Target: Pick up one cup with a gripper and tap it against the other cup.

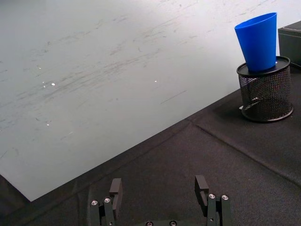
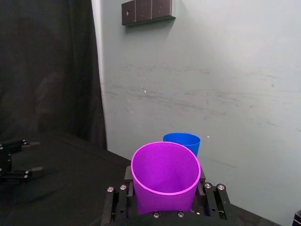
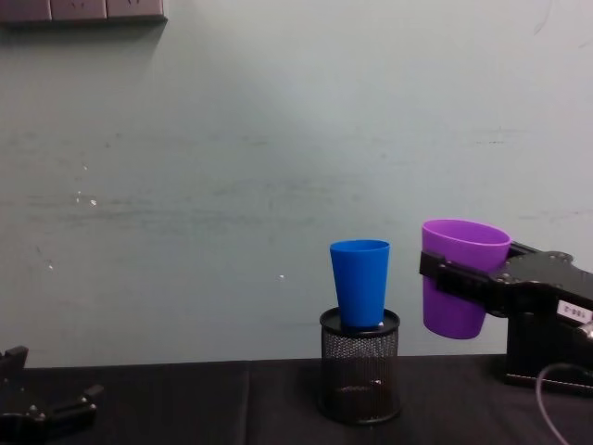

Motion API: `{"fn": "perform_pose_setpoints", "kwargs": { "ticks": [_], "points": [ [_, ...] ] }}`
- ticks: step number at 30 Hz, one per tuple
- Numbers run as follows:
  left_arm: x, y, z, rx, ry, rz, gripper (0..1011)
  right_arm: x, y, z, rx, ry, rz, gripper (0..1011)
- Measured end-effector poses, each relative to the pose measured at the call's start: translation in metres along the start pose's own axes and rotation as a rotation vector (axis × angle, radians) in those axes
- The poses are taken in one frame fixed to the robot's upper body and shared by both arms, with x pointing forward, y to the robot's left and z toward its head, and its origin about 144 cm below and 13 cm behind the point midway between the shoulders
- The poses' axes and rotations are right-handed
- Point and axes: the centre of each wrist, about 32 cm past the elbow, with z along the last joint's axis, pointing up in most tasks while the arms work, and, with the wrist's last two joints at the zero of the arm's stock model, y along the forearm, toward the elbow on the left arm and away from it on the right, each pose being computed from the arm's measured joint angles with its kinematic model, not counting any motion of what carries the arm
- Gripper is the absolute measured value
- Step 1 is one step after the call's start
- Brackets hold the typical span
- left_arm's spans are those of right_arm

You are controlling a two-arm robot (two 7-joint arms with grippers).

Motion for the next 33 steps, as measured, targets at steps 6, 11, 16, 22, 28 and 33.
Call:
{"fn": "perform_pose_setpoints", "kwargs": {
  "ticks": [6, 11, 16, 22, 28, 33],
  "points": [
    [0.0, 0.0, 0.0, 0.0, 0.0, 0.0, 1011, -0.003, -0.01, 0.004, -0.015, 0.006, 0.01, 731],
    [0.0, 0.0, 0.0, 0.0, 0.0, 0.0, 1012, -0.008, -0.017, 0.007, -0.026, 0.012, 0.033, 731],
    [0.0, 0.0, 0.0, 0.0, 0.0, 0.0, 1011, -0.013, -0.023, 0.005, -0.049, 0.027, 0.038, 731],
    [0.0, 0.0, 0.0, 0.0, 0.0, 0.0, 1011, -0.015, -0.025, 0.005, -0.06, 0.034, 0.035, 731],
    [0.0, 0.0, 0.0, 0.0, 0.0, 0.0, 1011, -0.016, -0.025, 0.005, -0.064, 0.039, 0.043, 731],
    [0.0, 0.0, 0.0, 0.0, 0.0, 0.0, 1011, -0.016, -0.025, 0.005, -0.064, 0.038, 0.042, 731]
  ]
}}
